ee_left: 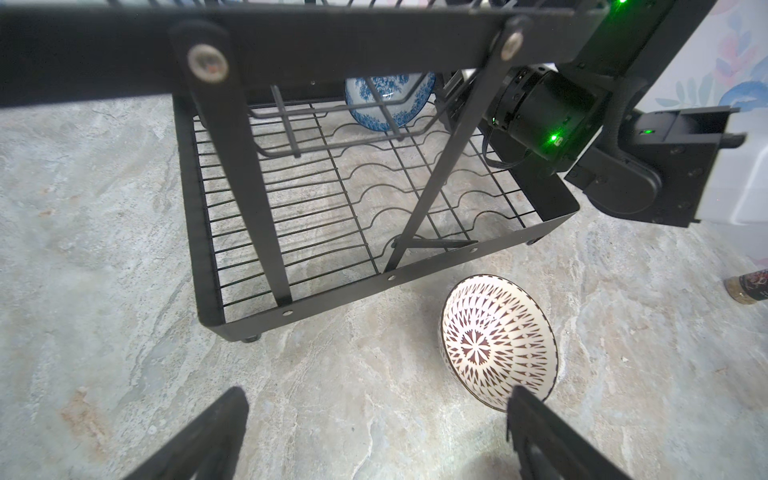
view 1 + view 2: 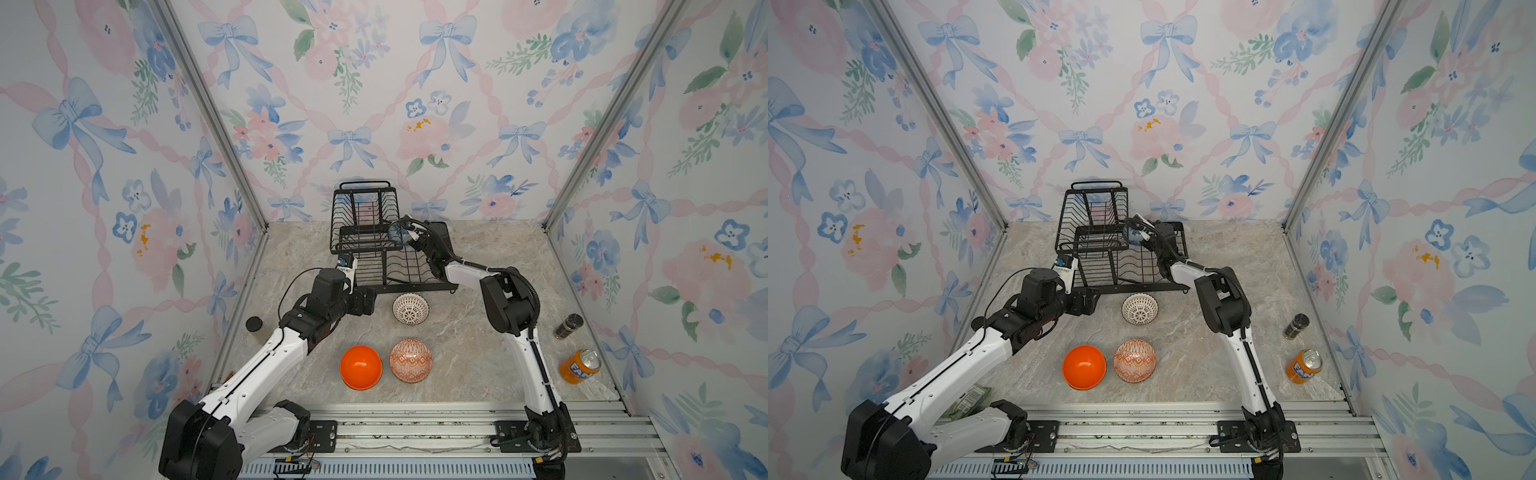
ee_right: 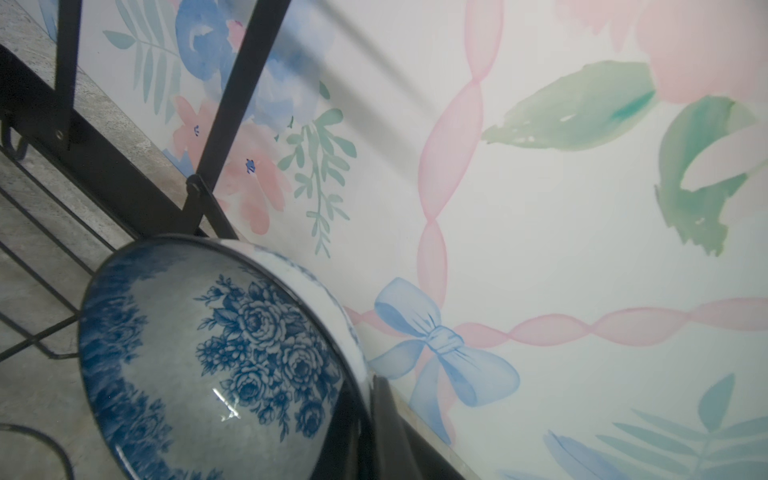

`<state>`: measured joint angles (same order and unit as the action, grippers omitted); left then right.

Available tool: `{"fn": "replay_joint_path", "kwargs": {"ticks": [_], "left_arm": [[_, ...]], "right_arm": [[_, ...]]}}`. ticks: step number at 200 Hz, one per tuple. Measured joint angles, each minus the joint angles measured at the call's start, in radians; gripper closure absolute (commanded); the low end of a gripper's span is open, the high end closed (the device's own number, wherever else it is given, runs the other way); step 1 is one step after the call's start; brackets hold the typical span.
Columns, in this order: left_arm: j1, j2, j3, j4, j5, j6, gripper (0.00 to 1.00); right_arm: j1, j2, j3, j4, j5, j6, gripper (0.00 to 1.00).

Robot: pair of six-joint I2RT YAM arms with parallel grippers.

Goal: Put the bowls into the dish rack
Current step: 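Lower the blue bowl upright into the lower rack tier with the right gripper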

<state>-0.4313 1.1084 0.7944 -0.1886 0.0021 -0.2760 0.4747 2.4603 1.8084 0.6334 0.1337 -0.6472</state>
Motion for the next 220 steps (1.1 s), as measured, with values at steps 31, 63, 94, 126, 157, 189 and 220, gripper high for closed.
{"fn": "replay_joint_path", "kwargs": {"ticks": [31, 63, 94, 126, 157, 189, 220], "left_arm": [[0.005, 0.0, 0.0, 0.0, 0.001, 0.004, 0.02], [0.007, 0.0, 0.0, 0.0, 0.007, 0.004, 0.02], [0.011, 0.0, 0.0, 0.0, 0.008, 0.004, 0.02], [0.015, -0.003, 0.0, 0.0, 0.011, 0.004, 0.02], [0.016, -0.008, -0.002, 0.0, 0.015, 0.004, 0.02], [0.016, -0.008, -0.007, 0.0, 0.018, 0.004, 0.02], [0.02, -0.018, -0.01, 0.0, 0.023, 0.004, 0.02]], "right_arm": [[0.004, 0.013, 0.01, 0.005, 0.005, 0.0, 1.0], [0.009, 0.014, 0.01, 0.008, 0.005, 0.0, 1.0], [0.012, 0.014, 0.01, 0.008, -0.008, 0.009, 1.0], [0.013, 0.014, 0.01, 0.007, -0.021, 0.019, 1.0], [0.013, 0.014, 0.009, 0.006, -0.029, 0.026, 1.0], [0.015, 0.014, 0.009, 0.002, -0.038, 0.03, 1.0], [0.02, 0.028, 0.009, 0.006, -0.043, 0.037, 1.0]]}}
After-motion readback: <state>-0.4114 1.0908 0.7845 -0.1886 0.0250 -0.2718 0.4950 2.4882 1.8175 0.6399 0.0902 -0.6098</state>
